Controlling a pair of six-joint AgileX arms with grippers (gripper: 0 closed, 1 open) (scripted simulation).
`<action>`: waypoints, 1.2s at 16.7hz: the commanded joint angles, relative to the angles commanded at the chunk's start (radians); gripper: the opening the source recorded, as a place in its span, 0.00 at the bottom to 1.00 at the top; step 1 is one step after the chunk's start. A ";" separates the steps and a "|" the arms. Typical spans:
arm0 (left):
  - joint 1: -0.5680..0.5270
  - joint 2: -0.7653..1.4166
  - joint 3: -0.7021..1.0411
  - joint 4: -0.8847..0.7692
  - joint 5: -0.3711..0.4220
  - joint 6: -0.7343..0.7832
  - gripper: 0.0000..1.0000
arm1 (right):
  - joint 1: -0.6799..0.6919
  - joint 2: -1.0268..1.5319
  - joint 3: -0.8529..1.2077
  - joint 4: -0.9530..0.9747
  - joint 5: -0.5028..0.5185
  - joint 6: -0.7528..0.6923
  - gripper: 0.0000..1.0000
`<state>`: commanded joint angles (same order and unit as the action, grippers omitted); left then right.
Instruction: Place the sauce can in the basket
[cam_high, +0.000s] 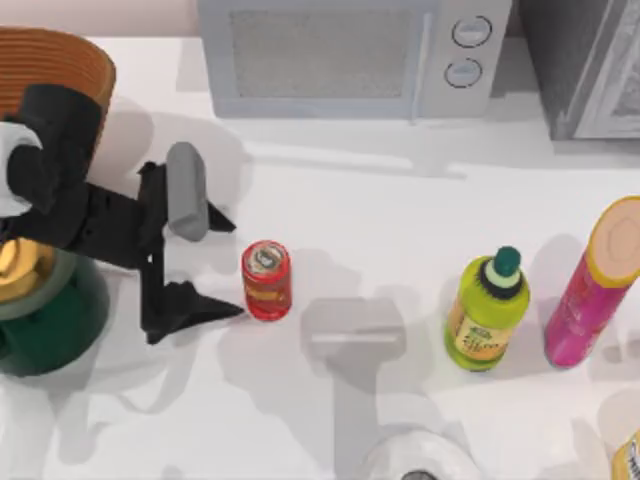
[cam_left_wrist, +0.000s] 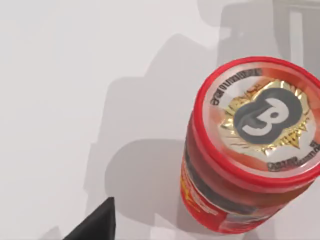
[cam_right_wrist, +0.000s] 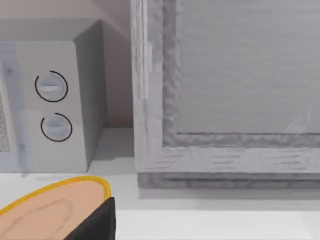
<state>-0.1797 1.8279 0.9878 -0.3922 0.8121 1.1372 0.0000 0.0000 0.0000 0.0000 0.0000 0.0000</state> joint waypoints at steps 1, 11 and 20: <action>-0.008 0.013 0.011 0.013 -0.003 -0.012 1.00 | 0.000 0.000 0.000 0.000 0.000 0.000 1.00; -0.142 0.157 -0.011 0.300 -0.054 -0.182 1.00 | 0.000 0.000 0.000 0.000 0.000 0.000 1.00; -0.147 0.161 -0.016 0.308 -0.054 -0.185 0.62 | 0.000 0.000 0.000 0.000 0.000 0.000 1.00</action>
<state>-0.3263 1.9893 0.9722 -0.0842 0.7584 0.9526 0.0000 0.0000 0.0000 0.0000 0.0000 0.0000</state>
